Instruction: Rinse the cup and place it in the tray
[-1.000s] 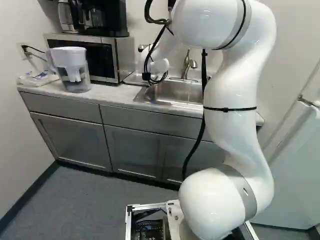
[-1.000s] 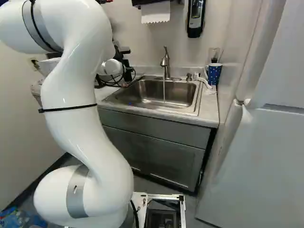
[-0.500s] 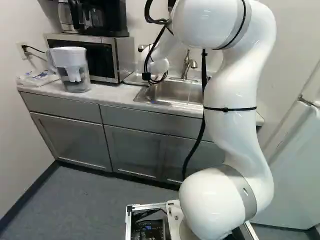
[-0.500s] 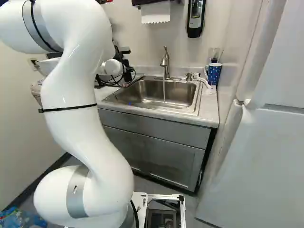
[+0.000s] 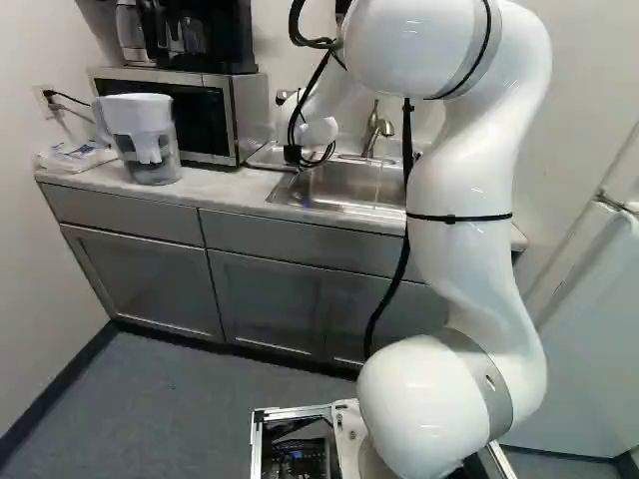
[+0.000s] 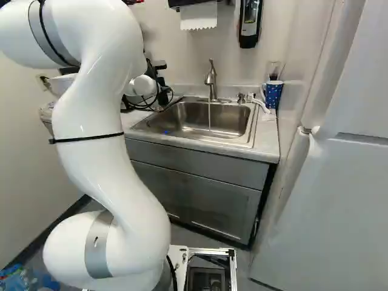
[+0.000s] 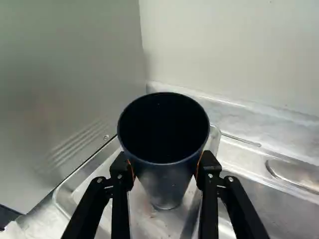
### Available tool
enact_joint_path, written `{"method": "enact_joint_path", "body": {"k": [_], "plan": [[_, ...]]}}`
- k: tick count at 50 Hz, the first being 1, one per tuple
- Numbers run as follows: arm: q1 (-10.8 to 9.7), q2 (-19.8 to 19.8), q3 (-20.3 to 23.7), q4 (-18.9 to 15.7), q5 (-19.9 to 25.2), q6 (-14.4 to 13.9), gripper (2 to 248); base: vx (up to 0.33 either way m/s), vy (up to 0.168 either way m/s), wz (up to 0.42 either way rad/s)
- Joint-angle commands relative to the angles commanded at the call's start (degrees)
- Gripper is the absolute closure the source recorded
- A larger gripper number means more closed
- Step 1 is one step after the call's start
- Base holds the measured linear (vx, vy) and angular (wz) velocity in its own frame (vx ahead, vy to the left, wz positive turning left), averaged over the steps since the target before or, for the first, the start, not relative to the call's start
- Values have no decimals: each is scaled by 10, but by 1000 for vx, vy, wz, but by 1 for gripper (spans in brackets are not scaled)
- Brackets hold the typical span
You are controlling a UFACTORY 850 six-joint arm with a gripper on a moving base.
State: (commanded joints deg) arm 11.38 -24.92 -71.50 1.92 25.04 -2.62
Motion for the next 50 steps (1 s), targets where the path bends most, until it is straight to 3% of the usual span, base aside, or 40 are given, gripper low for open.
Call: {"method": "enact_joint_path", "body": {"k": [43,48,49,50], "plan": [[0,0,0,0,-8,0,124,0,0,0],[0,0,0,0,-8,0,120,0,0,0],[0,0,0,0,-8,0,90,0,0,0],[0,0,0,0,-8,0,90,0,0,0]]}}
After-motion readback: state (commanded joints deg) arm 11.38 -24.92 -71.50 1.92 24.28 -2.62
